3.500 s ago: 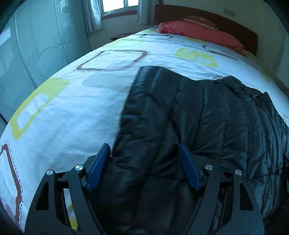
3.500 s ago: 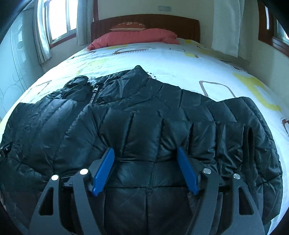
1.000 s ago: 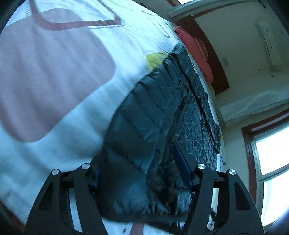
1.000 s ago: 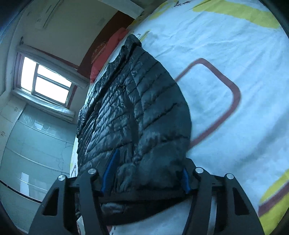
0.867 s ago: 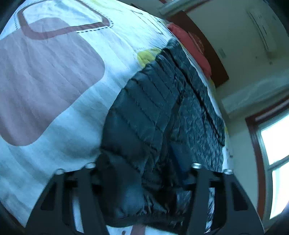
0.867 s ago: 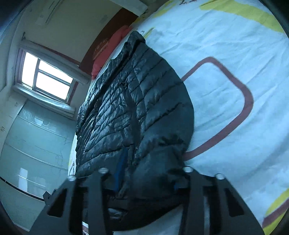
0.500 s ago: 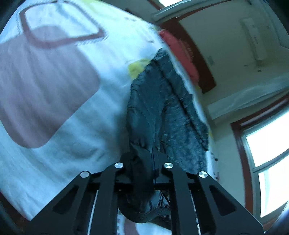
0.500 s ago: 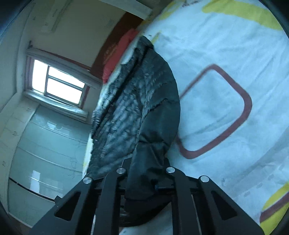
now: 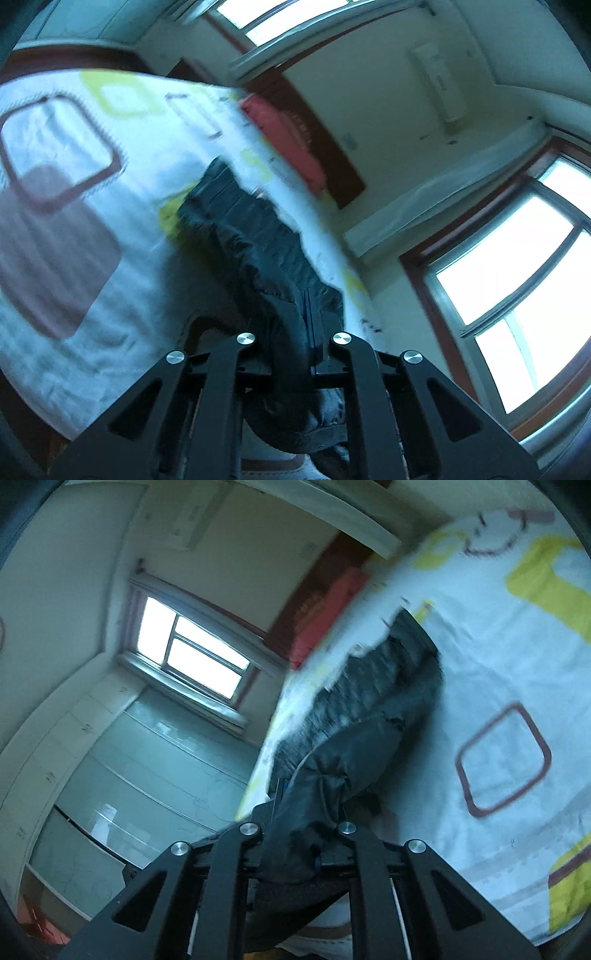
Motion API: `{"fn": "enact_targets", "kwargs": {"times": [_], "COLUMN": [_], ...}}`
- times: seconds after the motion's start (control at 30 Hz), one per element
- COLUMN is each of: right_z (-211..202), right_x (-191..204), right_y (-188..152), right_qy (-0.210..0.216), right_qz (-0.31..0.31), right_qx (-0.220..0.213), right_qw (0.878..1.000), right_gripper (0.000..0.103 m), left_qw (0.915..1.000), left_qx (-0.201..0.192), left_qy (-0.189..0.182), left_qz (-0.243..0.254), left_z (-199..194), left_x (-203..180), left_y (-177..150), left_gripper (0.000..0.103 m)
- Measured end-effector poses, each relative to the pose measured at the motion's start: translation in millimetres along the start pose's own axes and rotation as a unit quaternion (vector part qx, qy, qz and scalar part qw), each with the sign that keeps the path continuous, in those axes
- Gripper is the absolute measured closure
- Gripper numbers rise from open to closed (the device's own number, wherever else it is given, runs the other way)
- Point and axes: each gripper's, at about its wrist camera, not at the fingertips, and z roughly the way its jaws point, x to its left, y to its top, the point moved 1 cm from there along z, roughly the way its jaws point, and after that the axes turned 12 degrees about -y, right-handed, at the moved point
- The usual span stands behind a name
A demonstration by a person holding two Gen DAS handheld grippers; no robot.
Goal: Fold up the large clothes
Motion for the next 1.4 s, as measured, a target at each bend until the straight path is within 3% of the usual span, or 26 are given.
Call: {"fn": "enact_targets", "kwargs": {"times": [0.17, 0.37, 0.53, 0.67, 0.9, 1.07, 1.23, 1.4], "right_z": [19.3, 86.3, 163.2, 236.9, 332.4, 368.7, 377.3, 377.6], "right_x": [10.8, 23.6, 23.4, 5.4, -55.9, -82.2, -81.9, -83.0], "right_y": [38.3, 107.3, 162.3, 195.6, 221.5, 217.2, 213.2, 220.1], "right_qy": [0.024, 0.034, 0.023, -0.016, -0.082, -0.117, -0.125, -0.111], "right_qz": [-0.007, -0.022, -0.014, 0.010, 0.049, 0.053, 0.039, 0.042], "right_qx": [-0.015, -0.032, -0.028, -0.013, 0.029, 0.050, 0.051, 0.062], "right_qw": [1.000, 0.999, 0.999, 1.000, 0.995, 0.990, 0.990, 0.991], "right_gripper": [0.092, 0.092, 0.092, 0.092, 0.092, 0.092, 0.091, 0.079], "left_qw": [0.9997, 0.9994, 0.9984, 0.9968, 0.9900, 0.9815, 0.9793, 0.9838], "left_qx": [-0.008, -0.012, -0.006, 0.012, 0.032, 0.057, 0.066, 0.067], "left_qy": [-0.018, -0.017, 0.019, 0.059, 0.133, 0.175, 0.185, 0.163], "left_qz": [0.015, 0.027, 0.054, 0.052, 0.034, 0.052, 0.049, 0.033], "left_z": [25.5, 102.0, 188.1, 264.0, 357.9, 398.1, 406.7, 400.0], "left_x": [-12.1, -5.5, 14.0, 48.6, 132.1, 178.4, 199.9, 197.9], "left_y": [36.6, 96.6, 145.1, 173.5, 198.9, 193.5, 189.3, 192.5], "left_gripper": [0.094, 0.094, 0.093, 0.093, 0.093, 0.093, 0.093, 0.085]}}
